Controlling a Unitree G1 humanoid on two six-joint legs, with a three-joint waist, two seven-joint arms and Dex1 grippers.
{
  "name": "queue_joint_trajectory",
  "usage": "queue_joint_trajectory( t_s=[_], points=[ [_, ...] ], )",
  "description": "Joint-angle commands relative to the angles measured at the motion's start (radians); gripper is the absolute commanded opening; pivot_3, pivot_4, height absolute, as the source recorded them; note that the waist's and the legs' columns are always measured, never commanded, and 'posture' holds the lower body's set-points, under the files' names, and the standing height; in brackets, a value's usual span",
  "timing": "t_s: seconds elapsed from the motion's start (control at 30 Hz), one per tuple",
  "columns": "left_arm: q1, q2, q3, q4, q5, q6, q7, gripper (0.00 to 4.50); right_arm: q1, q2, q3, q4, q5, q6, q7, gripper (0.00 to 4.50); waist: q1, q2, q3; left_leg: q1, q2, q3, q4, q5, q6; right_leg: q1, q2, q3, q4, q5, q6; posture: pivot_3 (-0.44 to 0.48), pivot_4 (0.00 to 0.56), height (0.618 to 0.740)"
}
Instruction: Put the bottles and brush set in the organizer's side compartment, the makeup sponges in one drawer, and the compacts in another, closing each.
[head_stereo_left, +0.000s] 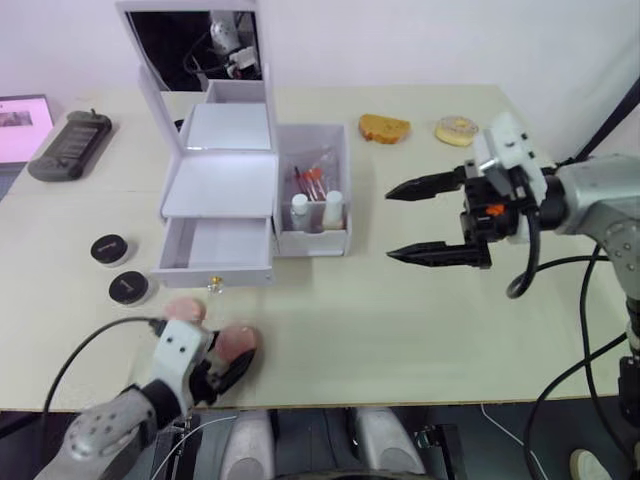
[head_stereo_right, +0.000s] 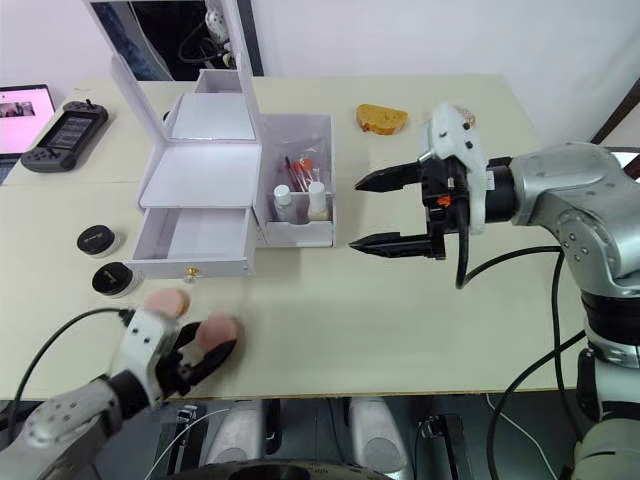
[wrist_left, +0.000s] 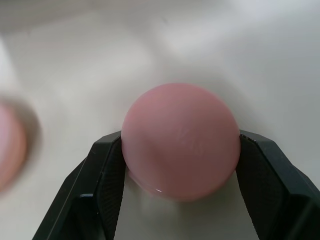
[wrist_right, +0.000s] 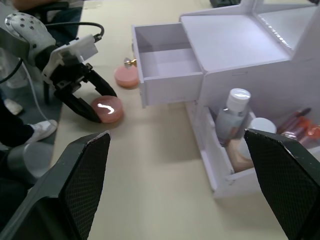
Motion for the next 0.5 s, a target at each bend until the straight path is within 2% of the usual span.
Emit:
queue_joint_trajectory(
  t_s=[0.03, 0.17, 0.3, 0.37, 0.5],
  points=[
    [0.08, 0.015, 0.122, -0.036, -0.033, -0.11, -0.093, 2.66, -0.037, 0.011, 0.008, 0.027, -0.016, -0.046, 0.041, 4.5, -0.002, 0.0, 0.0, 0.0, 0.0, 0.0, 0.0, 0.0, 0.0, 0.0, 0.0, 0.0, 0.0, 0.0, 0.0, 0.0, 0.15, 0.74],
    [0.172, 0.011, 0.376, 0.008, -0.211, -0.21, -0.272, 2.66, -0.043, 0.035, 0.036, 0.089, -0.047, -0.113, 0.099, 4.5, -0.012, -0.002, 0.001, 0.0, 0.0, 0.001, 0.0, 0.0, 0.0, 0.0, -0.001, 0.0, -0.001, 0.0, 0.0, 0.0, 0.15, 0.74],
    [0.245, 0.055, 0.549, 0.075, -0.328, -0.236, -0.431, 2.66, -0.045, 0.056, 0.048, 0.139, -0.074, -0.17, 0.142, 4.5, -0.018, -0.002, 0.001, 0.0, 0.0, 0.003, -0.001, 0.0, 0.0, -0.002, -0.002, 0.0, -0.003, 0.0, 0.0, 0.0, 0.15, 0.74],
    [0.258, 0.092, 0.619, 0.081, -0.393, -0.221, -0.477, 2.66, -0.051, 0.067, 0.055, 0.154, -0.085, -0.185, 0.157, 4.5, -0.018, -0.002, 0.001, 0.0, 0.0, 0.003, -0.001, -0.001, 0.0, -0.002, -0.002, 0.0, -0.002, 0.0, 0.0, 0.0, 0.15, 0.74],
    [0.211, 0.226, 0.774, 0.099, -0.628, -0.116, -0.466, 2.66, -0.057, 0.084, 0.061, 0.167, -0.103, -0.2, 0.171, 4.5, -0.014, -0.002, 0.001, 0.0, 0.0, 0.002, 0.0, -0.001, 0.0, -0.005, -0.002, 0.0, -0.002, 0.0, 0.0, 0.0, 0.15, 0.74]
  ],
)
